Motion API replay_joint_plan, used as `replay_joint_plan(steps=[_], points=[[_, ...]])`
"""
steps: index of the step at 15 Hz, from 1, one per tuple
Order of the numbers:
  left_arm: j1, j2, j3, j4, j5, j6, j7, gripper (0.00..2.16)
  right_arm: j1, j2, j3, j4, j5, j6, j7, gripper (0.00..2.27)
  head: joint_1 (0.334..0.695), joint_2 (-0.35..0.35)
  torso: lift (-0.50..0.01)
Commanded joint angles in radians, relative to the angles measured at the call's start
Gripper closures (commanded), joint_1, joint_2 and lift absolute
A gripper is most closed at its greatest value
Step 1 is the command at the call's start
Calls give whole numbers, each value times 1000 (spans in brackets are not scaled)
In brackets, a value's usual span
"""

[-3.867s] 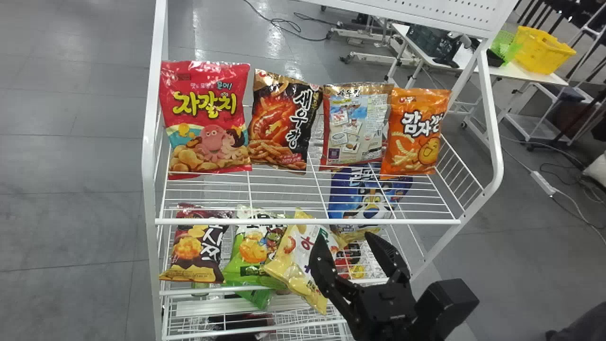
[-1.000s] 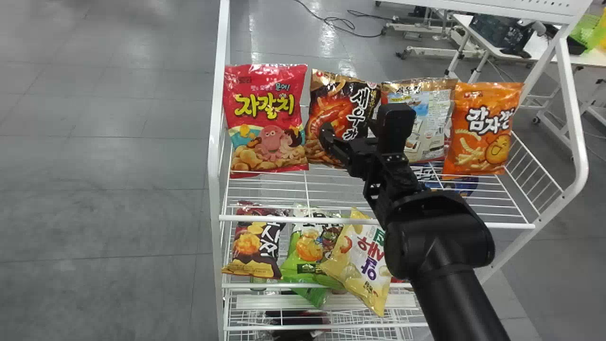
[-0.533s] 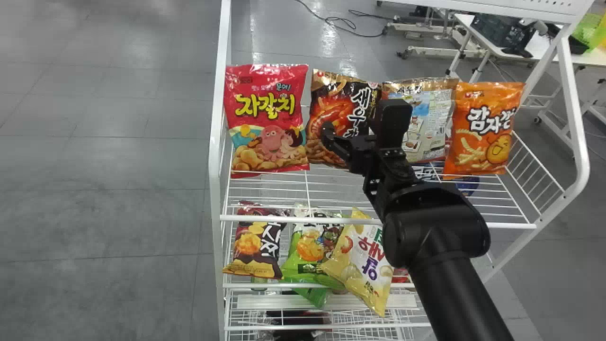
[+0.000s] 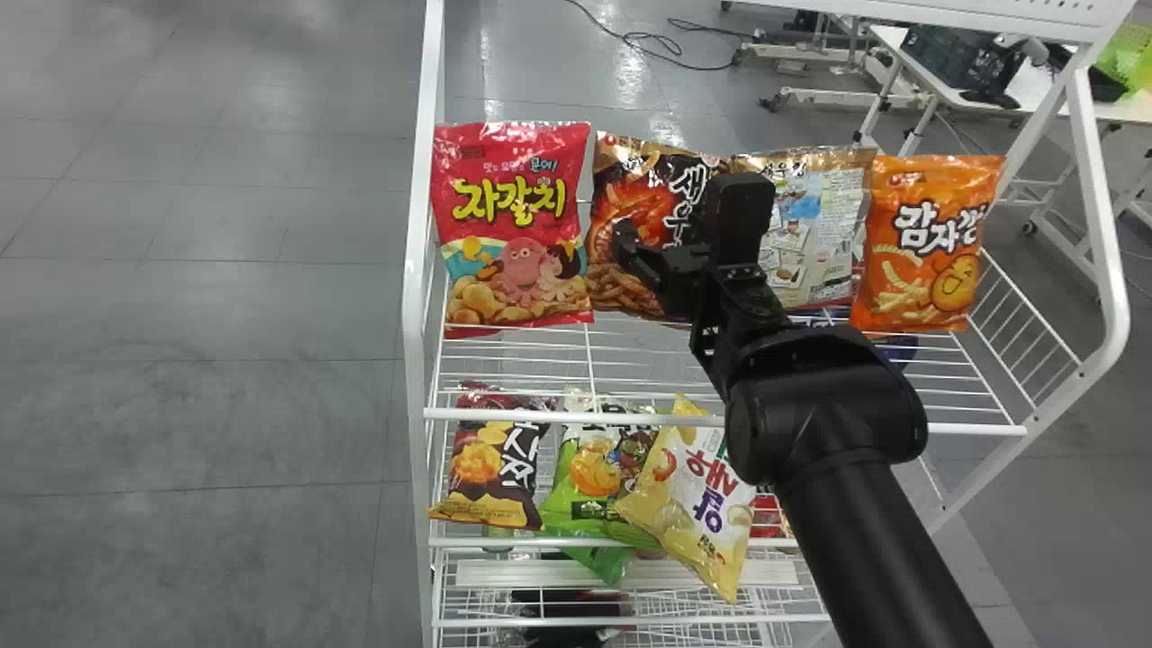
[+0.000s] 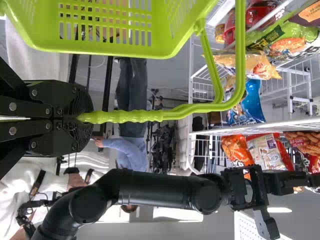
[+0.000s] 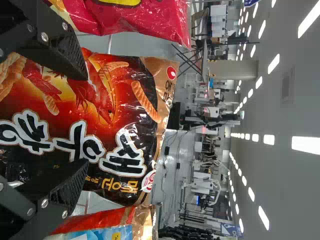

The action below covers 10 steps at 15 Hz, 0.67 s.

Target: Hold basket handle with left hand then pick spicy shrimp crackers with right hand and place into basket

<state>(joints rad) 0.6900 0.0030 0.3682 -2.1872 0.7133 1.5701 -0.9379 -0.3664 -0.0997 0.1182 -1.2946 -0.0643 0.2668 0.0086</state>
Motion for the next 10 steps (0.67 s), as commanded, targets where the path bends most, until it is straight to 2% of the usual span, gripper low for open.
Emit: replay_joint_plan(steps=[1,4,10], points=[[-4,-6,2,4,0,1,-1,1892,6,0,6,-2,-2,55,4,687,695,-176,-37],[-12,-6,0,10,0,1,2,1892,38,0,3,-49,-5,55,-9,1541,695,-174,-37],[-18,-6,-5,12,0,1,11,1889,98,-5,-8,-157,21,55,-32,1625,695,-181,-37]])
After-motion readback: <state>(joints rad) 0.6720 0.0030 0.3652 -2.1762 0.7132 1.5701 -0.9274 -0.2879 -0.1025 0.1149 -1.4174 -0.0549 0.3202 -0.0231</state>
